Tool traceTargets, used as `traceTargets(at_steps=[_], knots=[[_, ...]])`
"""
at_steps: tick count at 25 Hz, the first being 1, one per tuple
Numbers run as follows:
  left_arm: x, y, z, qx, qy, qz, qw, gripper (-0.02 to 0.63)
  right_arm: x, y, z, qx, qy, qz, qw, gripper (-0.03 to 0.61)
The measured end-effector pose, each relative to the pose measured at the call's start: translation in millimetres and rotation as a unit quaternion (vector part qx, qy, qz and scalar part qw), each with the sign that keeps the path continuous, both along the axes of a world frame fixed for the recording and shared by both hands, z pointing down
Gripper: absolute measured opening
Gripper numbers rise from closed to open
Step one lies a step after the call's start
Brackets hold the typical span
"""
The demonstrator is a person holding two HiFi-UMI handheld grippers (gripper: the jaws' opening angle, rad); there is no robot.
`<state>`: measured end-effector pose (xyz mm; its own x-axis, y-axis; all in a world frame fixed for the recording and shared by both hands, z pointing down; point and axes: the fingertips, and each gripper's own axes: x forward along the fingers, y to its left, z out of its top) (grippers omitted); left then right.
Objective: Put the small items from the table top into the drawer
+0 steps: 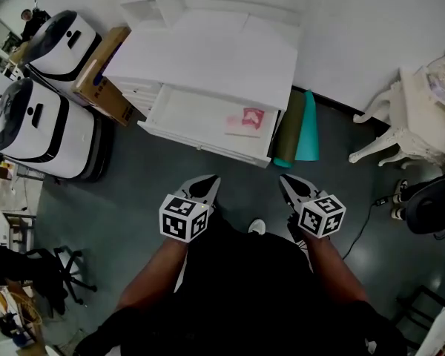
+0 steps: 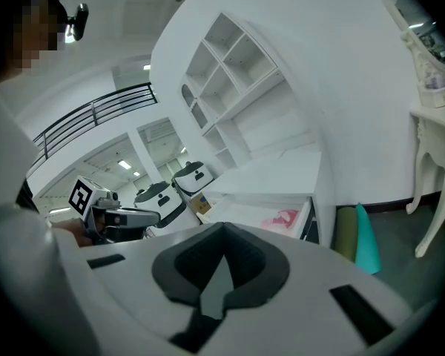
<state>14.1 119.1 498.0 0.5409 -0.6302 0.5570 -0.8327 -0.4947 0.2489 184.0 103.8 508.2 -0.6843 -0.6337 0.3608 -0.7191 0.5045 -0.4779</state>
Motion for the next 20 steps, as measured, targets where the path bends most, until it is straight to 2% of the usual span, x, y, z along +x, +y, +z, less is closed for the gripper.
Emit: traceTargets(at_steps=[7, 20], knots=[[-10.3, 5.2, -10.9, 0.01, 0.0, 0.001, 1.0, 0.011, -16.5, 11.5, -14.3, 0.025, 0.021, -0.015, 0.999, 0.028], [-41.6, -18.3, -21.6, 0.012, 0.006, 0.051, 0.9986, 0.011, -53.6, 5.6, -19.8, 0.011, 0.028, 0.036, 0.999, 0.028]])
